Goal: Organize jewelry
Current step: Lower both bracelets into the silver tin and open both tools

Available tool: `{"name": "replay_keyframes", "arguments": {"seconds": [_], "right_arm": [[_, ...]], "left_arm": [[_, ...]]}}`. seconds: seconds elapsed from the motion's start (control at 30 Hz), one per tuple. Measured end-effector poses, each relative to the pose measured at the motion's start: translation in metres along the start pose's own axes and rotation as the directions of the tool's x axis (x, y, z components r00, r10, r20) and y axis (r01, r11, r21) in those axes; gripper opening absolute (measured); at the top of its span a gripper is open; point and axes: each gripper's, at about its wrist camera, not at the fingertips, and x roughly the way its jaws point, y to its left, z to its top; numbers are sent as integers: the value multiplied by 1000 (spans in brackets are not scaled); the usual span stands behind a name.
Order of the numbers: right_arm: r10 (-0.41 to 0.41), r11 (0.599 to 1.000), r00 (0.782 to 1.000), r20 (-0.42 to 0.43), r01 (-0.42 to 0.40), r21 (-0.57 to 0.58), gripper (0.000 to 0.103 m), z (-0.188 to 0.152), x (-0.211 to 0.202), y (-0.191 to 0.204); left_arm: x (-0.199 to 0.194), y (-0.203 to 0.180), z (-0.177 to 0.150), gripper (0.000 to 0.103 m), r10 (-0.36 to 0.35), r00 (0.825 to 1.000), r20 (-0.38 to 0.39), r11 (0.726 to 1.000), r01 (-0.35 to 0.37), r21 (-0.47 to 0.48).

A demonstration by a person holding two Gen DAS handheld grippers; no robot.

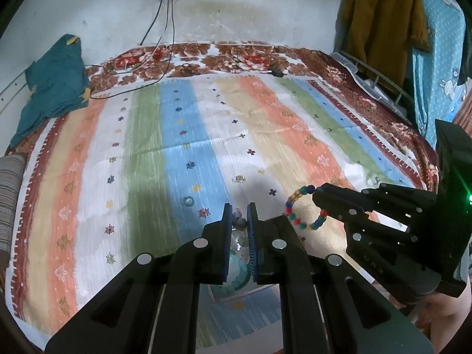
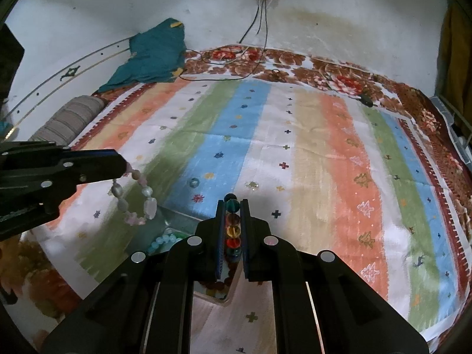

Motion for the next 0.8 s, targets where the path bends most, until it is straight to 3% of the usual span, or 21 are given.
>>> {"name": "replay_keyframes", "arguments": {"seconds": [0.27,0.37,0.6,0.7,0.8], "right_arm": [[27,999,999,-37,-26,18,14,-11,7,2],[2,1000,999,-36,-1,24,33,-11,8,-2],[-14,999,999,-45,15,36,34,-10,13,-10],[-15,999,999,-52,17,38,38,-9,16,-13],[-17,999,998,-60,20,41,42,-7,21,-16]], "left_arm": [[-1,1,-7,11,-12,1000,-18,1000,11,-25],[1,6,-6,19,5,1000,-26,999,-5,-37],[7,11,-4,31,44,998,-39,998,-46,-35],[10,13,-3,41,59,997,-46,998,-61,-32],[16,18,-1,44,76,995,-60,996,-78,-31]]}}
